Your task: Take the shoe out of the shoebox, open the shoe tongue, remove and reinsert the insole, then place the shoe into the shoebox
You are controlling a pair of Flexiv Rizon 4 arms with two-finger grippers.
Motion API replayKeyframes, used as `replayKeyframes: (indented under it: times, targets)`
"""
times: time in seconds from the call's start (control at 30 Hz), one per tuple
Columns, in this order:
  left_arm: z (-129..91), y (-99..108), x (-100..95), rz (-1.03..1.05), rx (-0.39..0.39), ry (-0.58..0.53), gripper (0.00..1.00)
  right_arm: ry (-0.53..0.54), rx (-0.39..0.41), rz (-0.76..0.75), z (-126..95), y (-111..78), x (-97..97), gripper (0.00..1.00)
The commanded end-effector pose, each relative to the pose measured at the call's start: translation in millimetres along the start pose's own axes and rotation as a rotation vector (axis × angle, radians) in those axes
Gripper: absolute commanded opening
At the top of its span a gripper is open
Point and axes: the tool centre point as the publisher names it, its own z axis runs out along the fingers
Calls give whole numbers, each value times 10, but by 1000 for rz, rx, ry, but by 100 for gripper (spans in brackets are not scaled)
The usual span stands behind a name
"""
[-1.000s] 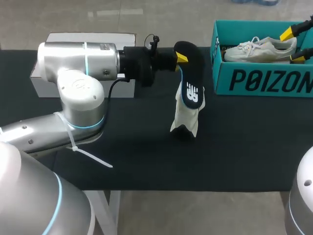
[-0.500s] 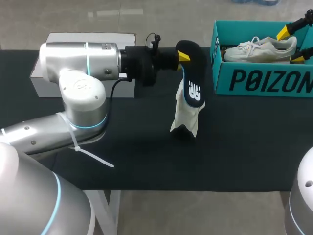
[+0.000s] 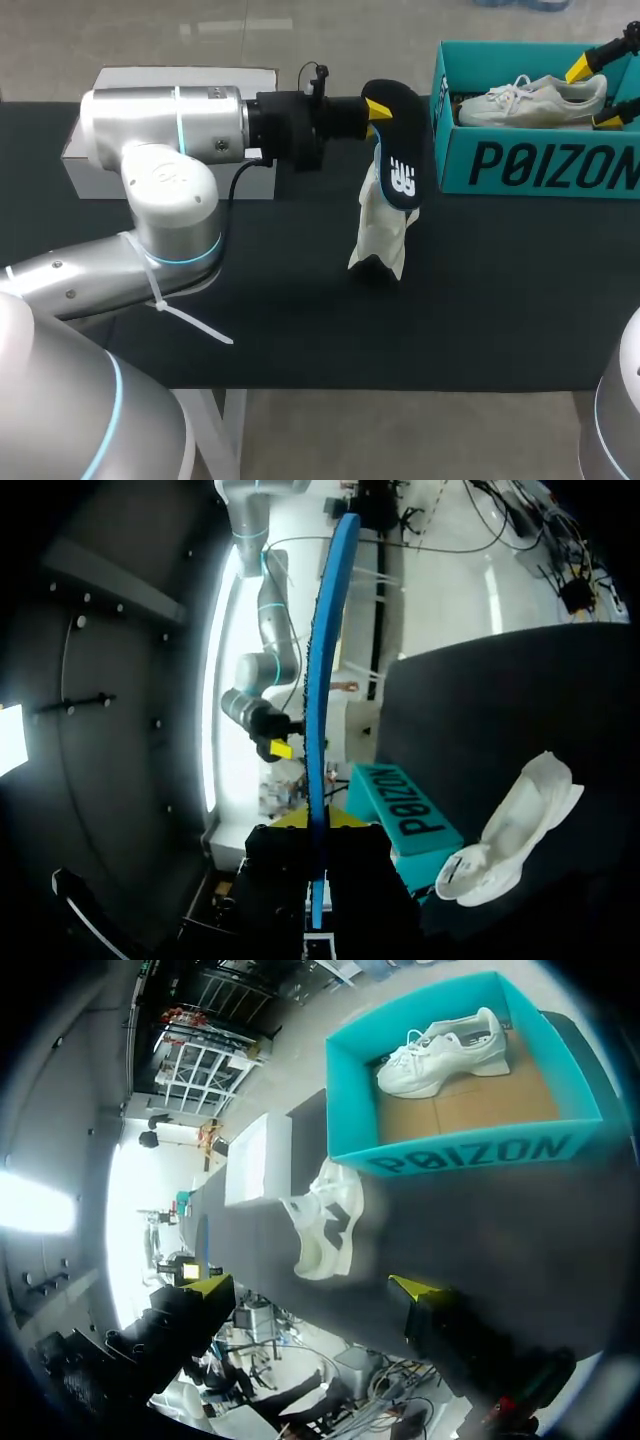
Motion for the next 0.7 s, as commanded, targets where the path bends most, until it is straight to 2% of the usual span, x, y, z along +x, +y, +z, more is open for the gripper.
replayKeyframes:
  times: [0.03,0.23,0.27,0.37,0.5,0.7]
  targets:
    - [2,-9,0,1,-2,0,0,-4,-1,1,-5,-12,7,100]
    - [2,-9,0,1,-2,0,0,-4,-1,1,-5,-12,7,100]
    - [37,-62,33,1,1,38,0,-4,-1,1,-5,-12,7,100]
    - [98,-144,216,-11,10,149,0,-4,-1,1,-5,-12,7,100]
    - [164,-104,448,-13,-56,259,0,-4,-1,1,-5,-12,7,100]
    - [170,-66,749,-63,-25,436,0,-4,-1,1,-5,-12,7,100]
